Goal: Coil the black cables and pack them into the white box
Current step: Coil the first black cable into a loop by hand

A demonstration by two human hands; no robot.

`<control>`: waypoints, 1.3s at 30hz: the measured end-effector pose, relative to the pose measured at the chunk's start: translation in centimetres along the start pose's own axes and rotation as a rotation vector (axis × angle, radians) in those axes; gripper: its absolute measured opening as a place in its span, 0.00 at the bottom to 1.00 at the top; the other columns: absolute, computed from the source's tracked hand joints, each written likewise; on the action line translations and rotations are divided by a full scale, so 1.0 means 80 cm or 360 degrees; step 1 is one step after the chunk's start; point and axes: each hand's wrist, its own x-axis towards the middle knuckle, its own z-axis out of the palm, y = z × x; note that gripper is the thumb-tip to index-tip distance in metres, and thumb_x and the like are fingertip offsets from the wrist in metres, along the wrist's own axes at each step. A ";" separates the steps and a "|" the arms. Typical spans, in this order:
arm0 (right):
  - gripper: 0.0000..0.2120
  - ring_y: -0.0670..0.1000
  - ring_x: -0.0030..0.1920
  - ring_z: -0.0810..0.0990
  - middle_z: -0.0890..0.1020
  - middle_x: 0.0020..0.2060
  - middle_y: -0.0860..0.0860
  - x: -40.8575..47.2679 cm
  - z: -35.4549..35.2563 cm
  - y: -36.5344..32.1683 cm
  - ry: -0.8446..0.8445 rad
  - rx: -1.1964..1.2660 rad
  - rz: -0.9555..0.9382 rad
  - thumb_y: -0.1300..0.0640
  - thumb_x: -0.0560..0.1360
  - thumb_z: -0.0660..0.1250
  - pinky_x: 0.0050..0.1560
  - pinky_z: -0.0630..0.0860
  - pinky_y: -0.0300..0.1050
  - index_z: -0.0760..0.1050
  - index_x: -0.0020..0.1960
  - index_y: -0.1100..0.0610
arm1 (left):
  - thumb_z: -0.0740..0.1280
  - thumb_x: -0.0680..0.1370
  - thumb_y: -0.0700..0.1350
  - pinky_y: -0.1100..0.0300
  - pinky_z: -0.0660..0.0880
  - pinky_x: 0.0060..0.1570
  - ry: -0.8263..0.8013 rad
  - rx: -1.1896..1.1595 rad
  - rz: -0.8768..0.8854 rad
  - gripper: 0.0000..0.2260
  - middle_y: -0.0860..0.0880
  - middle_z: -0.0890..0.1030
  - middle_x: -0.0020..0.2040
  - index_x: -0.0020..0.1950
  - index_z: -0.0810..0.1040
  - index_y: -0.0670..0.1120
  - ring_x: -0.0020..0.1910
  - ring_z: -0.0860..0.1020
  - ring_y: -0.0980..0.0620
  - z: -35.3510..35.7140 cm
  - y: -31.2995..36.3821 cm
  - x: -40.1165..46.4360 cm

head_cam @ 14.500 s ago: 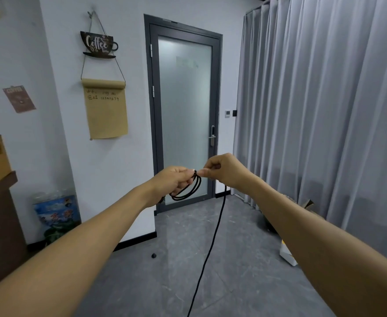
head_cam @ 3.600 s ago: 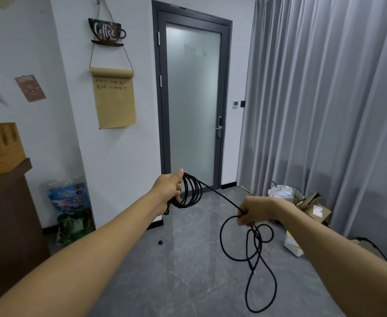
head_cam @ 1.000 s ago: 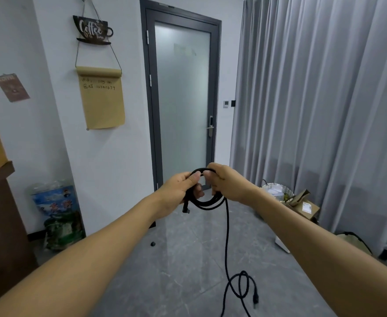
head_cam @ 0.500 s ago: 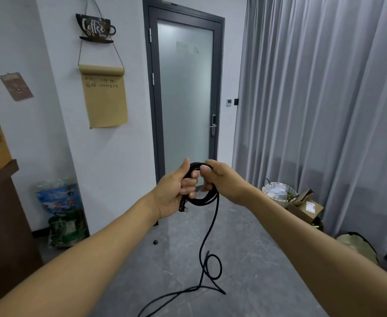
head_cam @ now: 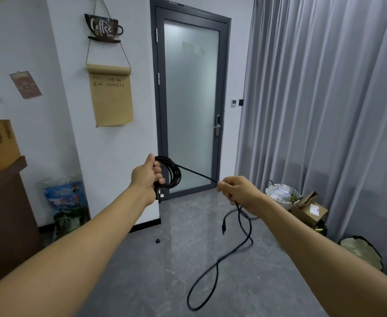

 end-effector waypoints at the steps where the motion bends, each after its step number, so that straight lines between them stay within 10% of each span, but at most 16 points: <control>1: 0.12 0.47 0.28 0.64 0.69 0.28 0.50 0.001 -0.005 0.004 0.0056 -0.0076 0.0008 0.57 0.79 0.61 0.30 0.63 0.39 0.78 0.41 0.61 | 0.59 0.82 0.51 0.66 0.61 0.20 0.0046 -0.0013 0.0003 0.16 0.54 0.63 0.22 0.35 0.68 0.46 0.17 0.59 0.58 -0.005 0.002 0.002; 8: 0.08 0.52 0.36 0.76 0.79 0.36 0.52 0.003 0.011 -0.004 0.0408 -0.0767 -0.0211 0.62 0.77 0.62 0.36 0.72 0.41 0.80 0.45 0.59 | 0.56 0.82 0.50 0.62 0.63 0.29 0.0097 0.0248 0.0208 0.17 0.56 0.62 0.20 0.35 0.64 0.47 0.18 0.59 0.58 -0.012 0.002 0.005; 12: 0.10 0.55 0.37 0.79 0.81 0.37 0.52 -0.003 0.030 -0.029 0.0153 -0.1217 -0.0474 0.62 0.76 0.61 0.40 0.77 0.46 0.81 0.44 0.60 | 0.52 0.83 0.50 0.64 0.59 0.26 -0.0072 0.0848 0.0411 0.15 0.52 0.62 0.29 0.36 0.59 0.49 0.24 0.61 0.56 -0.003 0.001 -0.007; 21: 0.09 0.42 0.28 0.71 0.80 0.31 0.51 -0.012 0.047 -0.081 -0.0035 -0.0731 -0.0805 0.58 0.76 0.66 0.31 0.67 0.31 0.82 0.42 0.62 | 0.52 0.83 0.49 0.59 0.72 0.38 -0.0517 0.1487 0.0606 0.15 0.48 0.75 0.35 0.42 0.69 0.44 0.32 0.74 0.53 0.012 -0.021 -0.030; 25: 0.09 0.47 0.32 0.73 0.79 0.32 0.52 -0.009 0.040 -0.079 0.0028 -0.0584 -0.0739 0.56 0.75 0.68 0.36 0.72 0.38 0.81 0.42 0.62 | 0.51 0.84 0.50 0.72 0.64 0.23 -0.0672 0.1404 0.0440 0.16 0.51 0.70 0.30 0.38 0.67 0.46 0.27 0.67 0.56 0.014 -0.018 -0.039; 32: 0.12 0.50 0.33 0.70 0.77 0.32 0.57 -0.004 0.027 -0.053 0.0017 -0.0411 -0.0513 0.49 0.70 0.72 0.37 0.69 0.44 0.81 0.39 0.58 | 0.56 0.82 0.51 0.69 0.59 0.28 -0.0960 0.1292 0.0191 0.14 0.52 0.61 0.29 0.40 0.68 0.45 0.24 0.59 0.59 0.005 -0.014 -0.041; 39: 0.13 0.44 0.27 0.67 0.73 0.26 0.48 -0.005 -0.003 -0.021 0.0088 -0.0524 -0.0277 0.50 0.73 0.70 0.27 0.64 0.30 0.79 0.39 0.59 | 0.62 0.80 0.48 0.73 0.59 0.21 -0.0937 0.1523 0.0171 0.13 0.52 0.64 0.28 0.37 0.67 0.45 0.24 0.63 0.58 -0.004 -0.015 -0.044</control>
